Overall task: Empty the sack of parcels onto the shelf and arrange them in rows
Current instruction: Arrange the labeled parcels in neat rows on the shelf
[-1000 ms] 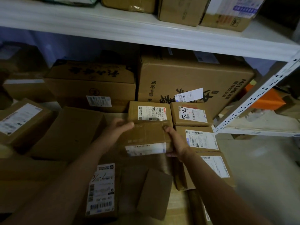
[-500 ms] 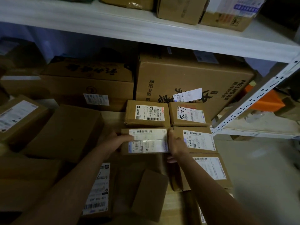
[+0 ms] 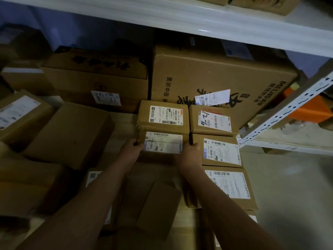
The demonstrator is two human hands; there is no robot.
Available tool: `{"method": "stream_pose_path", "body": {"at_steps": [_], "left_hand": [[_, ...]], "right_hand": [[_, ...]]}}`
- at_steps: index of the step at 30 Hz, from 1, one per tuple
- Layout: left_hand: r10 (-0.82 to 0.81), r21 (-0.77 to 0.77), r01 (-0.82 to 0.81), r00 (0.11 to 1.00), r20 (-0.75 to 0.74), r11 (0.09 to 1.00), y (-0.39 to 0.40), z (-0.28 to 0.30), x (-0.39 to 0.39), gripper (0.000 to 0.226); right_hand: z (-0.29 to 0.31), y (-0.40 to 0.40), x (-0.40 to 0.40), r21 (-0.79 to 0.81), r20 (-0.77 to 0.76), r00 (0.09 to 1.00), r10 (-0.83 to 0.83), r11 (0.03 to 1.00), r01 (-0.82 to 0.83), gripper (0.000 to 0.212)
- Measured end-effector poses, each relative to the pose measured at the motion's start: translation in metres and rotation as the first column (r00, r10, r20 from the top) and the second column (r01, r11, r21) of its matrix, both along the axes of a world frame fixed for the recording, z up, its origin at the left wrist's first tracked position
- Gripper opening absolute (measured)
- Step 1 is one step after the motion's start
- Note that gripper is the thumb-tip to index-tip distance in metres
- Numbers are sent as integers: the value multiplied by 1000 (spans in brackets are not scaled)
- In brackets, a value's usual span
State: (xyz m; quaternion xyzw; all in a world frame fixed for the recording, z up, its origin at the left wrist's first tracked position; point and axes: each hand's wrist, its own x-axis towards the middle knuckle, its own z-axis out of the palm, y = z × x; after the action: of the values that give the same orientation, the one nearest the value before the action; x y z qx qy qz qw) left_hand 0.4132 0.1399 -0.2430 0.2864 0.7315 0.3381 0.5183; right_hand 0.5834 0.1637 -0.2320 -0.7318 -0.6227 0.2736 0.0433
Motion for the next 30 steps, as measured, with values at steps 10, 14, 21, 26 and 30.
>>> {"method": "stream_pose_path", "body": {"at_steps": [10, 14, 21, 26, 30], "left_hand": [[-11, 15, 17, 931, -365, 1000, -45, 25, -31, 45], [-139, -105, 96, 800, -584, 990, -82, 30, -45, 32], [-406, -450, 83, 598, -692, 889, -121, 8, -31, 119], [-370, -411, 93, 641, -672, 907, -130, -2, -35, 140], [-372, -305, 217, 618, -692, 927, -132, 2, -37, 133]], "right_hand": [[-5, -34, -24, -75, -166, 866, 472, 869, -489, 21], [-18, -53, -30, -210, -124, 853, 507, 827, -522, 23], [-16, -82, -25, -239, -39, 861, 508, 832, -501, 31], [-15, -99, -20, -253, -53, 887, 459, 853, -457, 31], [-9, -104, -22, -199, -102, 914, 393, 892, -406, 34]]}}
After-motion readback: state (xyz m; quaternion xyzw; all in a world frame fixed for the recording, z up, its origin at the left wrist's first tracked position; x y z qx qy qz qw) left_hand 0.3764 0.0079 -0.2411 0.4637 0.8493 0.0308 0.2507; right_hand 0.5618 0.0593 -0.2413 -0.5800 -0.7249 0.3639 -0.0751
